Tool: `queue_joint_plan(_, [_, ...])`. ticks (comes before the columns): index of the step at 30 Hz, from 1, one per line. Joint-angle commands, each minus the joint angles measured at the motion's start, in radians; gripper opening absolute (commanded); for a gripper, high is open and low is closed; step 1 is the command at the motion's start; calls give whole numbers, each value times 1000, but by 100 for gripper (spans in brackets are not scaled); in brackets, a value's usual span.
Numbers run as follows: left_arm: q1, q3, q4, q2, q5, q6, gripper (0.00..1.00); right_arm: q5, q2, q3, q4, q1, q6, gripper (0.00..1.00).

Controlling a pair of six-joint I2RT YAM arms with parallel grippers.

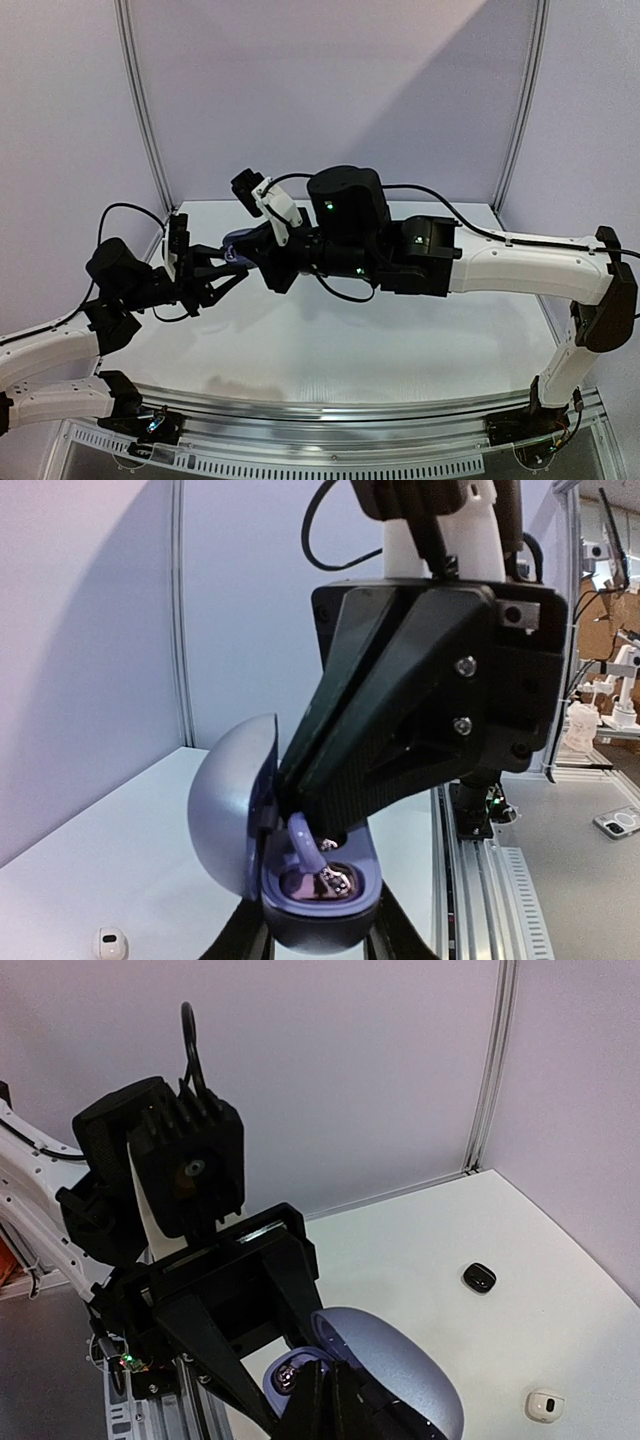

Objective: Insert the wireless bluetooth earbuds into the charging case

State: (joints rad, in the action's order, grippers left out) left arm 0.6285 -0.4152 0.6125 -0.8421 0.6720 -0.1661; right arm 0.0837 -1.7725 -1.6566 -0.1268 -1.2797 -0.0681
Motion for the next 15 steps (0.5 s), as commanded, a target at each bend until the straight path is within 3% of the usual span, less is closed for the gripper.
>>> queue_joint_plan(1, [17,-6,148,32,-33,-29,0,-16,8,64,-59,-3,-15,3])
queue_joint_plan(15, [17,-27,125,27,-31,-17,0,-17,-14,60,-86,-12,1,8])
